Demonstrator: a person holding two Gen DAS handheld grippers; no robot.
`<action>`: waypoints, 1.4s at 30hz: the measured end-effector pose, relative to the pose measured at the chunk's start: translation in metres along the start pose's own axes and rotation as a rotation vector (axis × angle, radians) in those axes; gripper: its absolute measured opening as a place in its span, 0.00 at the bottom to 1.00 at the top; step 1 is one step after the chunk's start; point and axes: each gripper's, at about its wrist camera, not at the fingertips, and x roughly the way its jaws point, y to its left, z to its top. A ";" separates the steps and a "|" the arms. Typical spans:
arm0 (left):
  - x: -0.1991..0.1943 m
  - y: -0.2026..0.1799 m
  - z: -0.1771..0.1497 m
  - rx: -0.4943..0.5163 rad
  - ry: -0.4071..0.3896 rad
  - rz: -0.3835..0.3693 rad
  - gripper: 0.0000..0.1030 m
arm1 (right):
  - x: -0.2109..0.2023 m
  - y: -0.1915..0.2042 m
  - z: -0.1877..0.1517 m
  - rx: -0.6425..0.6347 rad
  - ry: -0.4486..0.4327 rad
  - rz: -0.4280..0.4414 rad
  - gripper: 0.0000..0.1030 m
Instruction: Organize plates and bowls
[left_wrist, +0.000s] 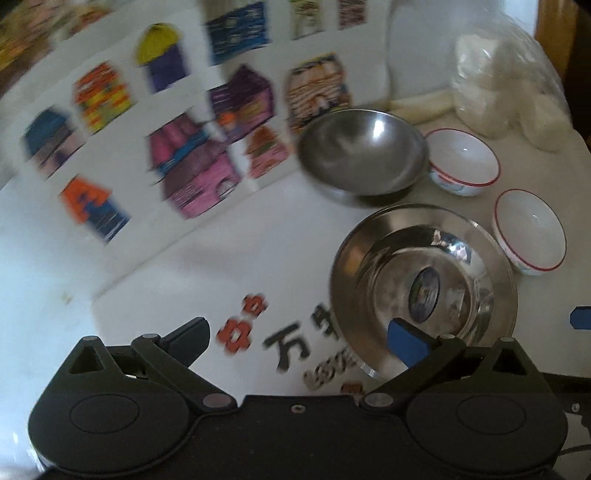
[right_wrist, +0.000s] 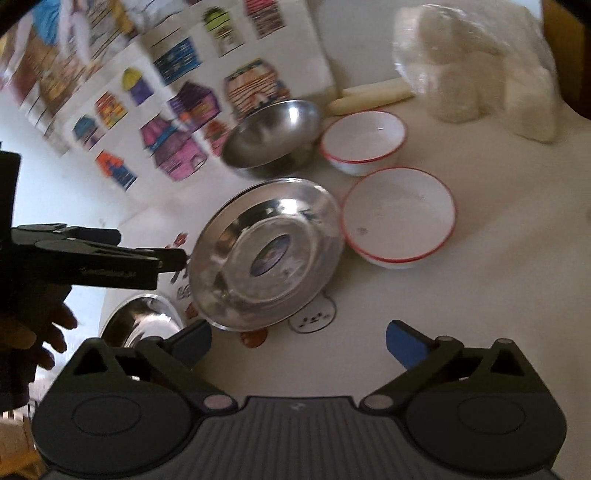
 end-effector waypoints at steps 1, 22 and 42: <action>0.003 0.001 0.005 0.012 0.006 -0.010 0.99 | 0.002 -0.001 0.000 0.011 -0.005 -0.004 1.00; 0.036 -0.010 0.027 0.138 0.061 -0.024 0.99 | 0.032 -0.005 0.008 0.063 -0.033 -0.035 0.85; 0.044 0.007 0.028 -0.067 0.126 -0.176 0.30 | 0.045 -0.005 0.014 0.070 0.007 -0.014 0.25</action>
